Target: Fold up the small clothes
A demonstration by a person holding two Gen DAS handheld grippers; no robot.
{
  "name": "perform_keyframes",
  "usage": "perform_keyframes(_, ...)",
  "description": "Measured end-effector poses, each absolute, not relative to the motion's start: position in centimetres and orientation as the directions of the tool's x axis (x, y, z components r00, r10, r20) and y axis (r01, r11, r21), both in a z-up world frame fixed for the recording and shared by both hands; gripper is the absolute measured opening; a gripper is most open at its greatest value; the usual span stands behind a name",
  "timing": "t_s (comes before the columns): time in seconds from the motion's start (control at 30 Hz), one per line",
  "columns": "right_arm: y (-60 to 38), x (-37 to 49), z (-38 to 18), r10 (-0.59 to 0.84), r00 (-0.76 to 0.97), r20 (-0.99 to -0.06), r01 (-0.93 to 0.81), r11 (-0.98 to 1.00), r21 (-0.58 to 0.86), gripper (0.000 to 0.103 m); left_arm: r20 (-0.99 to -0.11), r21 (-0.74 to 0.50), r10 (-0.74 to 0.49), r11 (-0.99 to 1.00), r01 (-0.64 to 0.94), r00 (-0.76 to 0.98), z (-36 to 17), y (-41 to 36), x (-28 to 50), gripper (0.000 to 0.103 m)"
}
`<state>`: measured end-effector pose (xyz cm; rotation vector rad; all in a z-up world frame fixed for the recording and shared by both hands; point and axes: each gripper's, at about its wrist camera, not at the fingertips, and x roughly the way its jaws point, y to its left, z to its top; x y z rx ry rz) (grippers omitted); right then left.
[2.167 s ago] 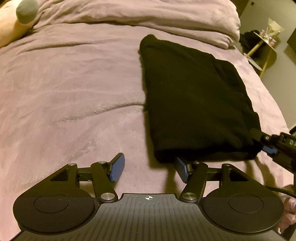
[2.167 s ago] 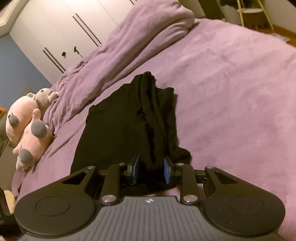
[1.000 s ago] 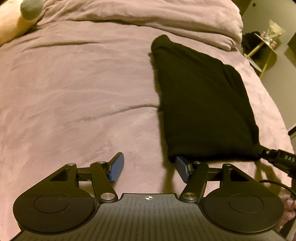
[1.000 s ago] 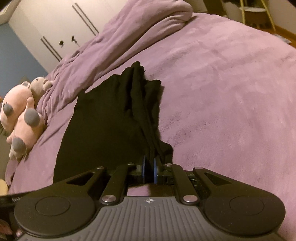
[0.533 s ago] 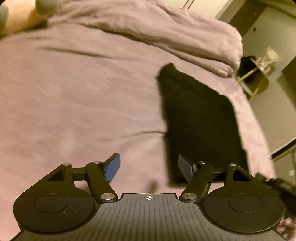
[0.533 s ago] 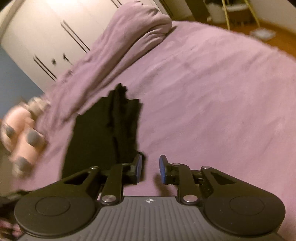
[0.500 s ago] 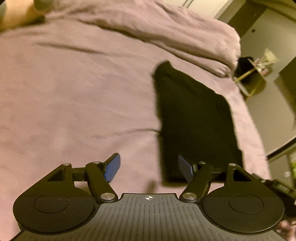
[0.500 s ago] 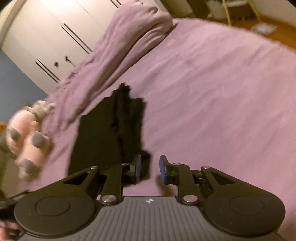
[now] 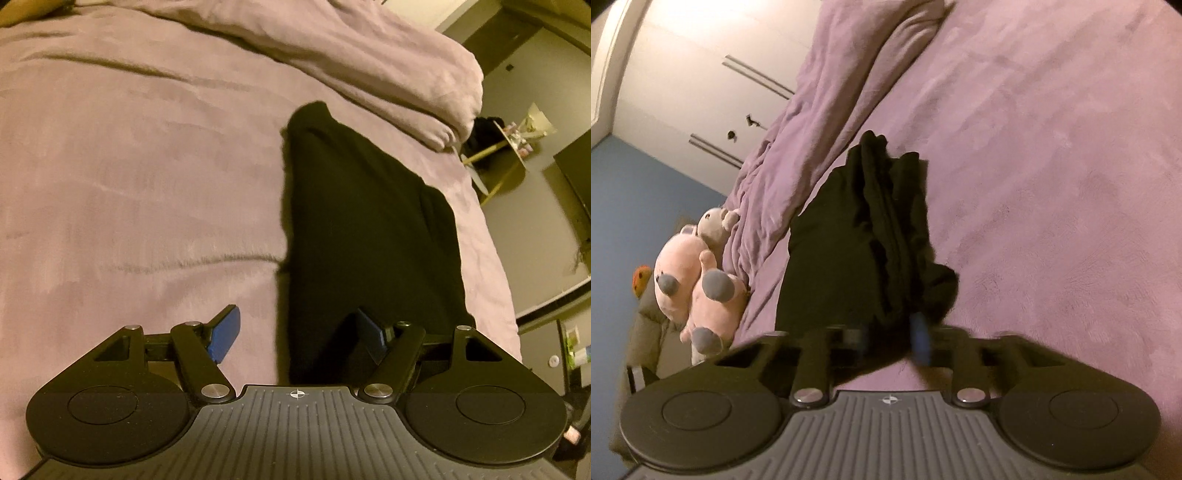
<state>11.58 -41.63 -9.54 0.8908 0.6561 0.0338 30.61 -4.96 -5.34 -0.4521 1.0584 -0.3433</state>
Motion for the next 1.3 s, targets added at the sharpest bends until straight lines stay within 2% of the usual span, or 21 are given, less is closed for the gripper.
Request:
perform_keyframes(0.07, -41.5, 11.7, -8.8, 0.24, 0.8, -0.55, 0.238, 0.714, 0.658, 0.01, -0.752, -0.51, -0.472, 0.859, 0.047, 0.46, -5.4, -4.7, 31.2, 0.075)
perform_keyframes(0.13, -42.0, 11.5, -8.0, 0.213, 0.814, -0.541, 0.235, 0.732, 0.64, 0.015, -0.738, -0.53, -0.489, 0.846, 0.047, 0.465, -5.5, -4.5, 32.0, 0.075)
perform_keyframes(0.17, -42.5, 11.5, -7.7, 0.189, 0.825, -0.533, 0.248, 0.726, 0.641, 0.021, -0.729, -0.545, -0.501, 0.837, 0.048, 0.467, -5.7, -4.5, 32.5, 0.075)
perform_keyframes(0.23, -43.6, 12.0, -7.3, 0.175, 0.838, -0.517, 0.254, 0.714, 0.653, 0.046, -0.705, -0.586, -0.535, 0.809, 0.043, 0.466, -6.4, -4.5, 33.5, 0.075)
perform_keyframes(0.27, -44.2, 12.6, -7.3, 0.195, 0.844, -0.5, 0.243, 0.693, 0.679, 0.071, -0.694, -0.607, -0.552, 0.794, 0.037, 0.463, -6.9, -4.5, 34.0, 0.075)
perform_keyframes(0.3, -44.6, 13.5, -7.5, 0.235, 0.841, -0.487, 0.218, 0.677, 0.703, 0.082, -0.687, -0.623, -0.562, 0.782, 0.025, 0.461, -7.4, -4.7, 34.6, 0.074)
perform_keyframes(0.47, -45.4, 18.3, -8.8, 0.281, 0.805, -0.523, 0.198, 0.704, 0.682, 0.08, -0.664, -0.651, -0.593, 0.758, 0.038, 0.456, -7.9, -5.6, 35.9, 0.077)
perform_keyframes(0.53, -46.0, 19.6, -9.7, 0.318, 0.801, -0.507, 0.187, 0.673, 0.716, 0.078, -0.642, -0.666, -0.625, 0.741, 0.08, 0.443, -7.7, -5.9, 35.9, 0.066)
perform_keyframes(0.57, -46.1, 20.1, -9.9, 0.331, 0.807, -0.489, 0.174, 0.658, 0.733, 0.073, -0.643, -0.671, -0.634, 0.737, 0.083, 0.429, -7.7, -6.0, 35.9, 0.061)
perform_keyframes(0.6, -46.1, 20.5, -10.1, 0.342, 0.808, -0.48, 0.168, 0.647, 0.744, 0.065, -0.638, -0.674, -0.642, 0.733, 0.095, 0.426, -7.7, -6.2, 35.8, 0.062)
perform_keyframes(0.63, -45.9, 20.8, -10.2, 0.357, 0.805, -0.473, 0.161, 0.637, 0.754, 0.062, -0.644, -0.662, -0.636, 0.742, 0.106, 0.425, -7.8, -6.4, 35.9, 0.061)
perform_keyframes(0.67, -45.8, 21.2, -10.4, 0.377, 0.801, -0.466, 0.149, 0.628, 0.764, 0.057, -0.655, -0.656, -0.632, 0.748, 0.103, 0.415, -8.2, -6.5, 36.1, 0.056)
perform_keyframes(0.73, -44.9, 21.7, -10.8, 0.379, 0.789, -0.484, 0.153, 0.642, 0.751, 0.055, -0.647, -0.691, -0.651, 0.72, 0.055, 0.398, -9.2, -6.4, 36.7, 0.054)
perform_keyframes(0.77, -44.5, 21.8, -10.9, 0.365, 0.789, -0.493, 0.153, 0.661, 0.735, 0.053, -0.633, -0.715, -0.663, 0.698, 0.025, 0.399, -9.6, -6.3, 37.0, 0.046)
perform_keyframes(0.8, -44.2, 22.0, -10.8, 0.357, 0.791, -0.497, 0.156, 0.668, 0.728, 0.049, -0.625, -0.733, -0.673, 0.68, 0.001, 0.395, -10.0, -6.2, 37.2, 0.033)
perform_keyframes(0.83, -44.0, 22.1, -10.8, 0.351, 0.79, -0.502, 0.163, 0.669, 0.725, 0.045, -0.618, -0.743, -0.68, 0.669, -0.011, 0.396, -10.2, -6.1, 37.3, 0.032)
perform_keyframes(0.9, -43.8, 22.3, -10.9, 0.359, 0.786, -0.503, 0.172, 0.655, 0.736, 0.032, -0.61, -0.739, -0.676, 0.673, 0.011, 0.413, -9.6, -6.1, 36.9, 0.026)
perform_keyframes(1.03, -43.1, 22.5, -10.7, 0.373, 0.779, -0.504, 0.192, 0.623, 0.758, 0.027, -0.571, -0.736, -0.688, 0.67, 0.092, 0.447, -6.6, -5.4, 35.9, 0.024)
perform_keyframes(1.1, -42.3, 22.6, -10.1, 0.413, 0.777, -0.475, 0.161, 0.599, 0.785, 0.027, -0.561, -0.721, -0.683, 0.681, 0.13, 0.469, -4.4, -4.2, 34.9, 0.024)
perform_keyframes(1.2, -39.6, 23.0, -9.6, 0.487, 0.739, -0.466, 0.12, 0.585, 0.802, 0.027, -0.597, -0.658, -0.631, 0.738, 0.147, 0.496, -2.2, -1.3, 32.6, 0.024)
perform_keyframes(1.3, -36.0, 23.1, -9.9, 0.546, 0.686, -0.48, 0.072, 0.606, 0.792, 0.027, -0.69, -0.541, -0.522, 0.832, 0.123, 0.501, -2.4, 1.3, 30.5, 0.028)
